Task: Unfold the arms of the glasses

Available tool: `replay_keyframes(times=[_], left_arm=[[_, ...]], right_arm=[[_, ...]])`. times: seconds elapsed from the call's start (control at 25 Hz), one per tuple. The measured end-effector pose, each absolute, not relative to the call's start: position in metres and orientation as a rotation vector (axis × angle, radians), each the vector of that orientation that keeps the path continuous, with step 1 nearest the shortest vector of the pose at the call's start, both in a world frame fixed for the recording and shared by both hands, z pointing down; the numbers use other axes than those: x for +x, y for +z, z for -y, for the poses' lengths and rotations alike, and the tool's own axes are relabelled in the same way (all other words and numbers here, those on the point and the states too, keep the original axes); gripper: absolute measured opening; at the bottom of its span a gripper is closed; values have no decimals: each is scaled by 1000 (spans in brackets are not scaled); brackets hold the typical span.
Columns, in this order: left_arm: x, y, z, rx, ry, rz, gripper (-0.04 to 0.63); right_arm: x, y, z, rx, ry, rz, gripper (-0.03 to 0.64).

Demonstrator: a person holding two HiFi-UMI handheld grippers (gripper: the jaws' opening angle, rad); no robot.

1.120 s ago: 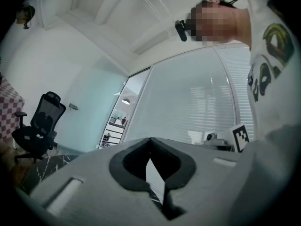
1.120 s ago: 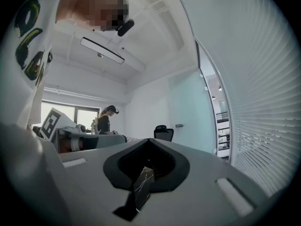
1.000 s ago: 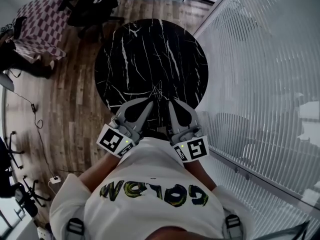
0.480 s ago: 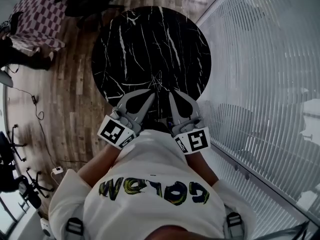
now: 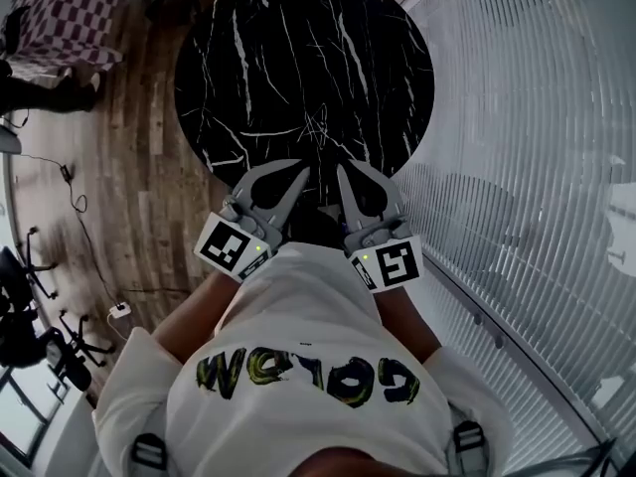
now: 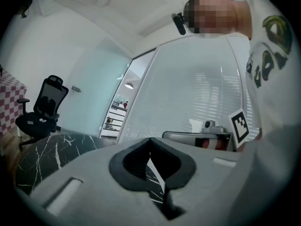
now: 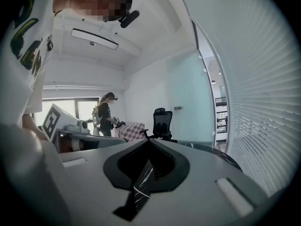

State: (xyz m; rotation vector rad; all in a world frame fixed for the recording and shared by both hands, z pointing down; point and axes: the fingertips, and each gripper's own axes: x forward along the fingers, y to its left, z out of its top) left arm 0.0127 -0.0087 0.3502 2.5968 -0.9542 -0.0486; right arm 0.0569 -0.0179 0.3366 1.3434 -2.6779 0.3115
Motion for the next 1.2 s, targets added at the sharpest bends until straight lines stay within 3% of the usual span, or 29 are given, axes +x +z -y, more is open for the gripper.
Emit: replay_keyframes(times=[0.48, 1.2], left_arm=[[15, 363, 12, 2621, 18, 944, 23], [21, 444, 44, 2637, 252, 922, 23]], right_arm=[[67, 348, 30, 1265, 283, 2590, 35], [70, 439, 66, 1029, 380, 2405, 65]])
